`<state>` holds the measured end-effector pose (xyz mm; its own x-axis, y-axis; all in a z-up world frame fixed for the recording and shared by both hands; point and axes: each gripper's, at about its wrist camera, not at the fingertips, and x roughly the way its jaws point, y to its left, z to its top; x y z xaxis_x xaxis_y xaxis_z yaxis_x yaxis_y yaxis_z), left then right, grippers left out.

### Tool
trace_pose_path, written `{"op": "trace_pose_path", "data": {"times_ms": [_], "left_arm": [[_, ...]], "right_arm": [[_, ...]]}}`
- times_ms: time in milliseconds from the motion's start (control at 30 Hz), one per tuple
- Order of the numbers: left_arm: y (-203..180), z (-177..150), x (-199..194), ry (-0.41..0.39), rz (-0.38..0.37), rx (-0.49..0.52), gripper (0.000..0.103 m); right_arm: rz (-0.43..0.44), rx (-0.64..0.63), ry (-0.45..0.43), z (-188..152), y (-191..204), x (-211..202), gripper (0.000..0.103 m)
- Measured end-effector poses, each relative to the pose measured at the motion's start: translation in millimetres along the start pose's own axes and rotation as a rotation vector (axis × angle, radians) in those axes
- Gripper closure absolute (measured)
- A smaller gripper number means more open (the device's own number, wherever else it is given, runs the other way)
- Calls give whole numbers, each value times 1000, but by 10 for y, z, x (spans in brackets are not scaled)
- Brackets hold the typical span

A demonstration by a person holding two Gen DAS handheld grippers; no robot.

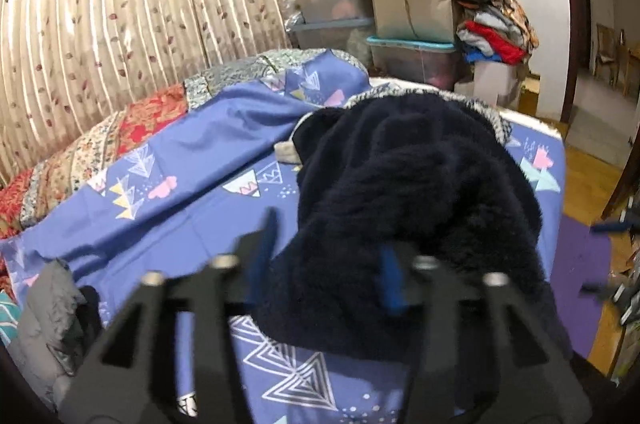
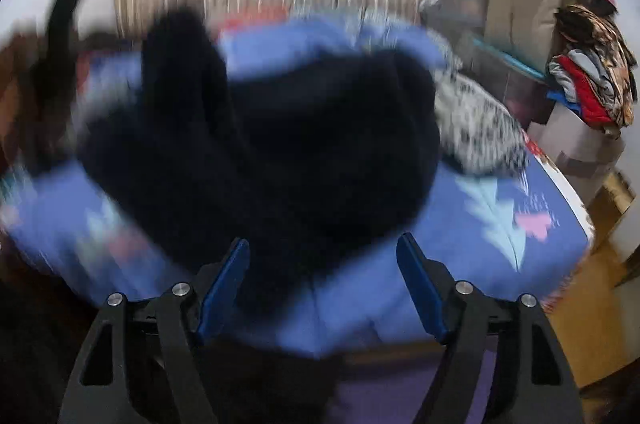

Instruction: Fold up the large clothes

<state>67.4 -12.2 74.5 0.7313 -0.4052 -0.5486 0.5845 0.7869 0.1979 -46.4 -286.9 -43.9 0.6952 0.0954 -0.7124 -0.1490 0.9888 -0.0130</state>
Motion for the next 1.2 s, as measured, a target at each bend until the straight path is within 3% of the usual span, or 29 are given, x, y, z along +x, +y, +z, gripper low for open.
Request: {"op": "trace_pose_path", "data": {"times_ms": [67,100,133,200,300,333,367,400,500,600,667,767,867,1000,1067,1100,1200], "left_arm": [[-35,-40,57,18,-6,4,48],[-43,-51,62,19,-12,8,57],[-68,-67,66,23,-28,18,87],[-60,-79,48,26,-23,9,92],[61,-91,-51,15,-11,-59,92],[111,-87,-99,8,-10,-86,93],[150,-82,-147,-2,-10,-105,93],[227,-65,-250,-27,-14,-139,93],[495,34,-579,-114,-34,-231,94],[899,198,-1087,-252,-14,-347,95],[1212,319,-1516,-351,5,-432,96],[1477,458,-2103,-479,46,-464,96],[1534,543,-2776,-609,135,-420,96],[1505,556,-3275,-640,310,-359,96],[1572,469,-3268,-579,390,-376,96],[1632,412,-3212,-543,413,-394,96],[1929,42,-2678,-329,467,-491,96]], "right_arm": [[108,96,45,-114,-67,177,10],[204,192,47,-138,-137,248,9],[298,287,52,-150,-204,334,10],[388,372,86,-130,-190,526,9],[395,324,94,-27,-105,701,11],[406,335,99,-3,-98,720,19],[448,374,111,90,-105,768,56],[475,405,87,252,-156,772,63],[527,351,-89,820,-140,334,65],[611,283,-345,1565,-146,-440,65],[638,243,-469,1936,-147,-862,65],[725,173,-645,2479,-84,-1519,66],[775,132,-743,2874,89,-1933,65],[842,178,-688,3377,227,-1833,64],[835,170,-608,3590,473,-1561,57],[823,152,-527,3686,622,-1290,53],[724,124,-306,3612,1025,-445,40]]}}
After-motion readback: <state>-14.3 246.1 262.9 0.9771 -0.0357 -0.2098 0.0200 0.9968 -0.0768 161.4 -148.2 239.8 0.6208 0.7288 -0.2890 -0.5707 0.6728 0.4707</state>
